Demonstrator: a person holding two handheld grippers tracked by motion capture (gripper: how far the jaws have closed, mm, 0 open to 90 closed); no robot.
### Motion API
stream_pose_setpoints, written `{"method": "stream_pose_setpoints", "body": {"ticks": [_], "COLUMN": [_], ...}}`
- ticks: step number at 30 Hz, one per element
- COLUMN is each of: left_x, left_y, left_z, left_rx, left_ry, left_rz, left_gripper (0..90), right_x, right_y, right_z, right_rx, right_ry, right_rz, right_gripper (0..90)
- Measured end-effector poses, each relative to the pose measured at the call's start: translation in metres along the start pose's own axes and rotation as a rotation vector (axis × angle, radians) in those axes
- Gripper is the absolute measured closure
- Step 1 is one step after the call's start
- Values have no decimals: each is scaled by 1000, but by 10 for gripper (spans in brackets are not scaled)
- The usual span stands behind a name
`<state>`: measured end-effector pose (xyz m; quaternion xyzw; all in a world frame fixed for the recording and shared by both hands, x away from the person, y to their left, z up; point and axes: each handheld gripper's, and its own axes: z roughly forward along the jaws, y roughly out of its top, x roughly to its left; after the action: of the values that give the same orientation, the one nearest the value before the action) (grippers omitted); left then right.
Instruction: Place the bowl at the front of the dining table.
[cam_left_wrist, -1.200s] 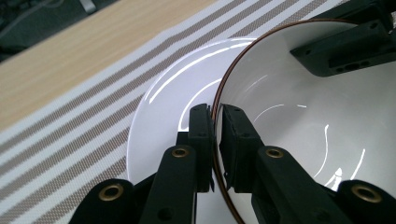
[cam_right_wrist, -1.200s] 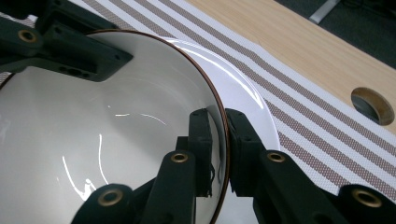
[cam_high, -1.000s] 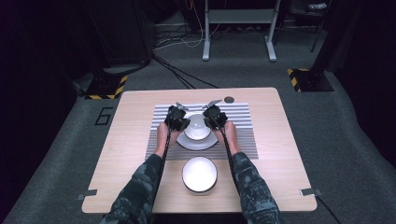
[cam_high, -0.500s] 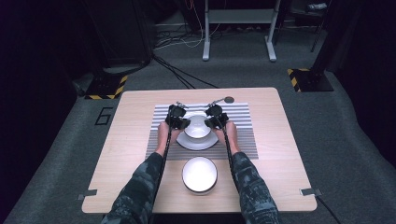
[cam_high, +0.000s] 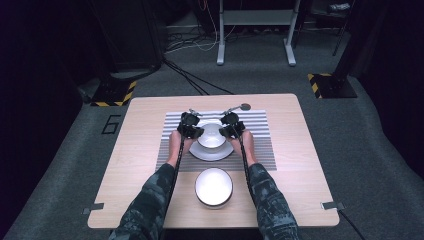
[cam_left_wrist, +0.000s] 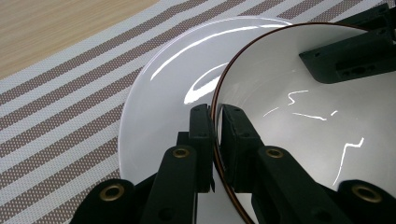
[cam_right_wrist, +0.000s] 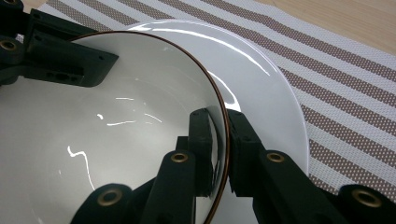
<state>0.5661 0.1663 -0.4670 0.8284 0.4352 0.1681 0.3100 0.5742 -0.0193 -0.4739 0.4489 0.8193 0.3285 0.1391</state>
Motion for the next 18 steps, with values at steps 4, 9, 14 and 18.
{"method": "stream_pose_setpoints", "body": {"ticks": [4, 9, 14, 18], "left_x": [0, 0, 0, -1], "left_y": [0, 0, 0, 1], "left_z": [0, 0, 0, 2], "left_rx": [-1, 0, 0, -6], "left_ry": [0, 0, 1, 5], "left_rz": [-2, -3, 0, -2], "left_gripper": [829, 829, 828, 828], "right_x": [0, 0, -1, -1], "right_y": [0, -1, -1, 0], "right_z": [0, 0, 0, 1], "right_rx": [1, 4, 7, 9], "right_ry": [0, 3, 0, -5], "right_rz": [1, 4, -1, -4], "right_gripper": [820, 822, 822, 823]}}
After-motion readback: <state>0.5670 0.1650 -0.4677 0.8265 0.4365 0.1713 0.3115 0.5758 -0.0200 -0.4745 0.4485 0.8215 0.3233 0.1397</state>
